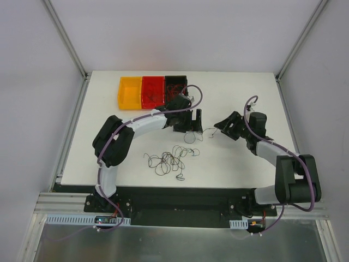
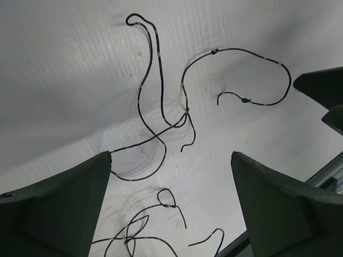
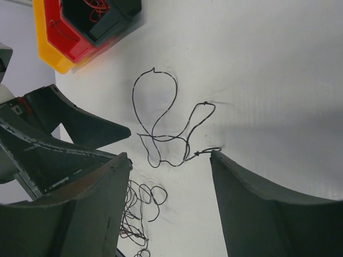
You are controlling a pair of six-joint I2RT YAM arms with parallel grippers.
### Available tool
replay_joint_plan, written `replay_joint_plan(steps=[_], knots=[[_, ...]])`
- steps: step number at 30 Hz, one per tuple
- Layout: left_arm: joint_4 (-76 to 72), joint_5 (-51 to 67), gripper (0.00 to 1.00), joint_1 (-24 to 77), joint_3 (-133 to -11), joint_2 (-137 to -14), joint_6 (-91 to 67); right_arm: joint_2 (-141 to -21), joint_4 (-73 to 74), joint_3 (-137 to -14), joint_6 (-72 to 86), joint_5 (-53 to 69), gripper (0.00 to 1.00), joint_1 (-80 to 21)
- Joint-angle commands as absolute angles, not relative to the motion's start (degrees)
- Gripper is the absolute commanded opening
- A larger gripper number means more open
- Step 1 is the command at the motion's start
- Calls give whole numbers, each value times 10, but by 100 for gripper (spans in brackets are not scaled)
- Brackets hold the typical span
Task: Untangle the cables
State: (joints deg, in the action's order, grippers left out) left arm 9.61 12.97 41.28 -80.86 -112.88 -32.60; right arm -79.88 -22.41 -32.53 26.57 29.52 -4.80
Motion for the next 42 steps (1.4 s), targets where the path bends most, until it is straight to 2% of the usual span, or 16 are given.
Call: replay_joint_plan(steps=[1, 5, 11, 15, 20, 22, 24, 25, 34, 42], knots=[[101, 93, 91, 416, -843, -1162, -407, -782, -219, -318, 233, 290, 65, -33], [118, 55, 82, 423, -860, -1189, -448, -775, -219, -316, 229, 287, 65, -31], [124, -22, 67, 454, -893, -1218, -417, -773, -217, -315, 220, 283, 65, -30], [130, -36, 44, 460, -882, -1222, -405, -781, -217, -315, 217, 284, 65, -28], [131, -64, 31, 478, -882, -1227, -384, -783, -221, -313, 217, 282, 65, -28], [131, -70, 20, 483, -884, -1228, -376, -786, -222, -312, 216, 283, 65, -27], [131, -76, 3, 483, -876, -1216, -373, -787, -223, -310, 214, 282, 65, -27], [131, -82, 0, 483, -868, -1206, -369, -787, -223, -309, 213, 280, 65, -28], [130, -147, 0, 458, -786, -1043, -244, -799, -226, -309, 213, 279, 65, -29], [123, -157, 0, 332, -739, -933, -198, -811, -231, -310, 215, 282, 63, -28]])
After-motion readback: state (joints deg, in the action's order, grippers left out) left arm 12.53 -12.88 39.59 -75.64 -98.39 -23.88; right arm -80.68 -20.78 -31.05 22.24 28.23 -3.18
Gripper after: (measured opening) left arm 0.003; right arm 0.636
